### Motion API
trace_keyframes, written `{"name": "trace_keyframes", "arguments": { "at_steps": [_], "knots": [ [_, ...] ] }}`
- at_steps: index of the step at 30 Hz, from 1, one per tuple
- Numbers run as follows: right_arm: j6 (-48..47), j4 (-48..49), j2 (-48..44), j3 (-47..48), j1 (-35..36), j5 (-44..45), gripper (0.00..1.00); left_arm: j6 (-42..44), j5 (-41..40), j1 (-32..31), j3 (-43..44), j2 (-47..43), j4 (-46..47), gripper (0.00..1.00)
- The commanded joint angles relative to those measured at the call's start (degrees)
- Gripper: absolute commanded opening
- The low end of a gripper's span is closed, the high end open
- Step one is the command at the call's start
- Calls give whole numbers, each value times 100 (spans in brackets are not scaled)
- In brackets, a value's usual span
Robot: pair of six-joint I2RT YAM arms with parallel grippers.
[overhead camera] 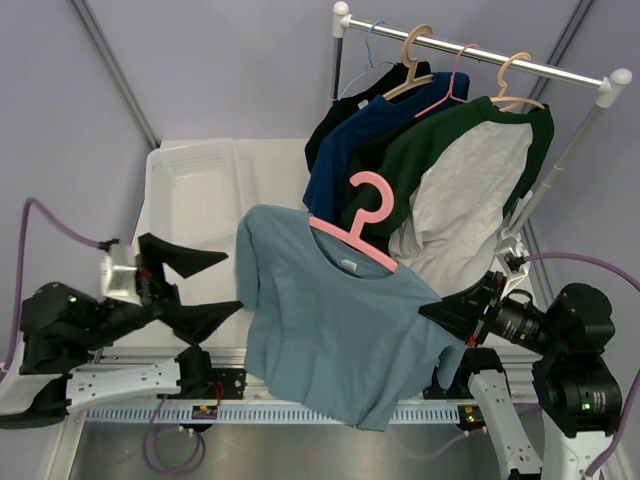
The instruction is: Remove the t-shirt from the hanger
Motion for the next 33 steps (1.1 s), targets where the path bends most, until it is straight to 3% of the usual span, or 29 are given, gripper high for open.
{"name": "trace_keyframes", "arguments": {
  "at_steps": [1,6,9,15,19,23,33],
  "knots": [
    [-312,897,-78,-203,0,-286,0,282,-159,8,165,464,-583,99],
    [-207,2225,36,-907,18,-859,0,256,-344,8,936,1211,-1207,99],
    [-146,2744,255,-820,18,-1324,0,142,-387,-1,1376,1510,-1453,96],
    [4,3377,308,-582,9,-1781,0,466,-221,8,2246,1861,-1743,99],
    [232,3885,98,-722,18,-2010,0,730,533,-1,3064,2327,-1867,94],
    [1118,5018,-25,-1038,9,-2213,0,739,1386,8,3829,3064,-1920,91],
    [1209,4925,176,-785,18,-2310,0,1003,1738,-1,4209,4042,-1551,93]
  ]
}}
